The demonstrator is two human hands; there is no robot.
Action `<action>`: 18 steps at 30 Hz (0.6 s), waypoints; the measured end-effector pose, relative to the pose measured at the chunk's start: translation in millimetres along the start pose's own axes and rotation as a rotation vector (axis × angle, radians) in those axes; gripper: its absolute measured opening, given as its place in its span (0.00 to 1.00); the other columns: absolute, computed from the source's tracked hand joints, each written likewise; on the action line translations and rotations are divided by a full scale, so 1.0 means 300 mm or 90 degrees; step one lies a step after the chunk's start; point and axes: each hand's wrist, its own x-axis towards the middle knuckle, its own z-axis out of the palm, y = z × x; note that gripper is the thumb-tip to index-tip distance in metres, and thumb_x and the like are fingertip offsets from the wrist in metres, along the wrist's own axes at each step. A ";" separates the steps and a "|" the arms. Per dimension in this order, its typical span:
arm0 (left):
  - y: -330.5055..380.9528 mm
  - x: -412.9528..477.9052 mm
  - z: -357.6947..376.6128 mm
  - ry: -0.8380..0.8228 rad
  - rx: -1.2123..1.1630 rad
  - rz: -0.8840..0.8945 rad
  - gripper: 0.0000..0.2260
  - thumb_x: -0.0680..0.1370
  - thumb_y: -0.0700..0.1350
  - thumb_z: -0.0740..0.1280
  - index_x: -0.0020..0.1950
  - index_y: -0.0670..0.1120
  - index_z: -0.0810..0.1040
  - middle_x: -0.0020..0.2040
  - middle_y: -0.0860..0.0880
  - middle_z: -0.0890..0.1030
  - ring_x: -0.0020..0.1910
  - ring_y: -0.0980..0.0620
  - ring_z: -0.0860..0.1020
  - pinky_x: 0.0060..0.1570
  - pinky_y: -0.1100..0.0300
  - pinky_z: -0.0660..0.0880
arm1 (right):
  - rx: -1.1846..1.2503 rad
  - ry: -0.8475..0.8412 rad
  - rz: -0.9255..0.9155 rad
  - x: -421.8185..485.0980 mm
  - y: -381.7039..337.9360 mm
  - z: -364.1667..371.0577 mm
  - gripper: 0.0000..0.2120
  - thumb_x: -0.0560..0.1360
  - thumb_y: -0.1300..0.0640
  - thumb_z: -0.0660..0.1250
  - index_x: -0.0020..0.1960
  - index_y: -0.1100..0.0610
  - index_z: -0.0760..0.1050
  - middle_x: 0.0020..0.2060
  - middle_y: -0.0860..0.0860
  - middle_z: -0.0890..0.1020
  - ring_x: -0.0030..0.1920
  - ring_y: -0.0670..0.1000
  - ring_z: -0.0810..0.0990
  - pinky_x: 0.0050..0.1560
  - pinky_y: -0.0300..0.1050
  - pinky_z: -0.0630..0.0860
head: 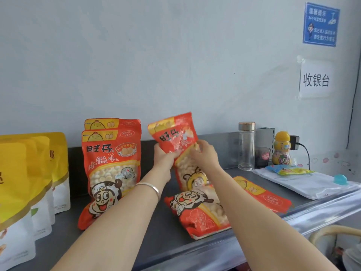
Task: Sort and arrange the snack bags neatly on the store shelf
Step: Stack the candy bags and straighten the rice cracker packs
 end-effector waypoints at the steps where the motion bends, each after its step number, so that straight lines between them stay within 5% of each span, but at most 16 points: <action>1: 0.034 -0.015 0.000 0.006 0.004 0.055 0.21 0.73 0.35 0.70 0.61 0.48 0.66 0.52 0.50 0.77 0.50 0.51 0.78 0.47 0.54 0.76 | 0.030 0.014 -0.002 -0.006 -0.010 -0.009 0.25 0.78 0.52 0.61 0.73 0.51 0.64 0.69 0.55 0.68 0.64 0.58 0.73 0.62 0.54 0.73; 8: 0.195 -0.102 -0.076 0.100 -0.032 0.237 0.17 0.77 0.35 0.66 0.60 0.50 0.67 0.50 0.55 0.74 0.48 0.60 0.75 0.42 0.67 0.72 | 0.240 -0.125 -0.008 -0.091 -0.110 -0.029 0.40 0.75 0.45 0.68 0.78 0.50 0.49 0.73 0.54 0.66 0.70 0.55 0.69 0.66 0.51 0.68; 13: 0.231 -0.182 -0.183 0.166 -0.079 0.242 0.16 0.77 0.36 0.66 0.61 0.50 0.68 0.52 0.53 0.75 0.50 0.56 0.77 0.49 0.59 0.77 | 0.389 -0.305 -0.061 -0.184 -0.171 0.034 0.27 0.74 0.56 0.72 0.68 0.53 0.63 0.57 0.50 0.79 0.49 0.44 0.81 0.37 0.34 0.79; 18: 0.248 -0.247 -0.309 0.168 0.012 0.225 0.15 0.78 0.42 0.66 0.63 0.52 0.69 0.59 0.50 0.77 0.57 0.51 0.77 0.56 0.52 0.77 | 0.444 -0.307 -0.071 -0.266 -0.212 0.128 0.25 0.70 0.57 0.75 0.62 0.54 0.68 0.55 0.53 0.82 0.52 0.51 0.83 0.52 0.50 0.81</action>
